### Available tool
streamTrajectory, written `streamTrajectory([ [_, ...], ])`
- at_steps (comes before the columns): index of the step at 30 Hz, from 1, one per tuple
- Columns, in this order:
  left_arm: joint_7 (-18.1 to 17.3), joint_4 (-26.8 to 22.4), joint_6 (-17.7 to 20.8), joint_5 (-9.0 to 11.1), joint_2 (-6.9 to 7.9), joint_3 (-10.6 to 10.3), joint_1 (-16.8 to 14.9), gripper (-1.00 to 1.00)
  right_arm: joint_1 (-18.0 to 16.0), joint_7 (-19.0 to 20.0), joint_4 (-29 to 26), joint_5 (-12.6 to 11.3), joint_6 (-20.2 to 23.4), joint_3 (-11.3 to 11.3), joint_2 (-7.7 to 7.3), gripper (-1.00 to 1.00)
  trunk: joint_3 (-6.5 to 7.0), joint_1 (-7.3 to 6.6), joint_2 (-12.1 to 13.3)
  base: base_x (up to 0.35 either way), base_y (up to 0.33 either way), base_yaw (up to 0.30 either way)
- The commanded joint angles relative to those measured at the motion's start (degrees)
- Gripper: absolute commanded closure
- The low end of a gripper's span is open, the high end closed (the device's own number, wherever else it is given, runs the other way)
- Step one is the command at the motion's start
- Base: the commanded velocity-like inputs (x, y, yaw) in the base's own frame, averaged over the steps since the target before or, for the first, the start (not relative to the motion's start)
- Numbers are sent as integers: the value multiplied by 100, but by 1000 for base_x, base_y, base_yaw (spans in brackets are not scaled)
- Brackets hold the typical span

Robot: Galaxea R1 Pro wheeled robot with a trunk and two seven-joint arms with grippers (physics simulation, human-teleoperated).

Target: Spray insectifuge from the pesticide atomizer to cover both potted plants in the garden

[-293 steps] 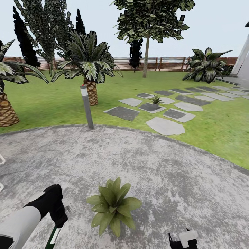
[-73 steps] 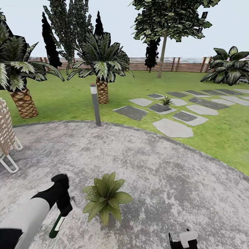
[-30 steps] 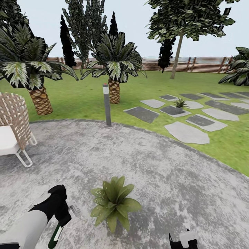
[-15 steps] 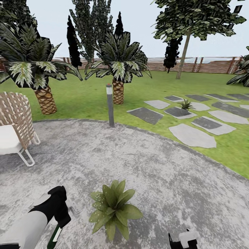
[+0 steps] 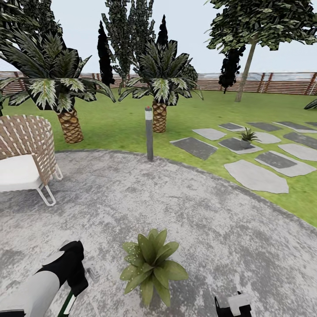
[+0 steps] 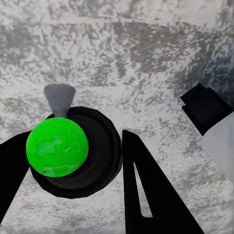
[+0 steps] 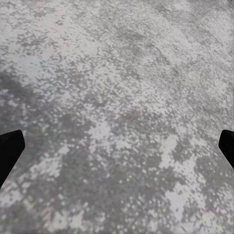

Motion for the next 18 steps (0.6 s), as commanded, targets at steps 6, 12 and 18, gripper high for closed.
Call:
streamTrajectory([
  [6, -36, -293, 75, -66, -214, -4, -10, 100, -4, -39, 6, 61, -14, -22, -4, -100, -5, -1, -2, 0, 0, 0],
  [12, -36, -249, 53, -72, -139, 12, -4, 100, -5, -39, 6, 61, -11, -22, -2, -100, -5, -1, -2, 0, 0, 0],
  [18, -31, -196, 35, -22, 15, 16, 37, 100, -4, -39, 8, 61, -13, -22, -2, -100, -5, -1, -2, 0, 0, 0],
])
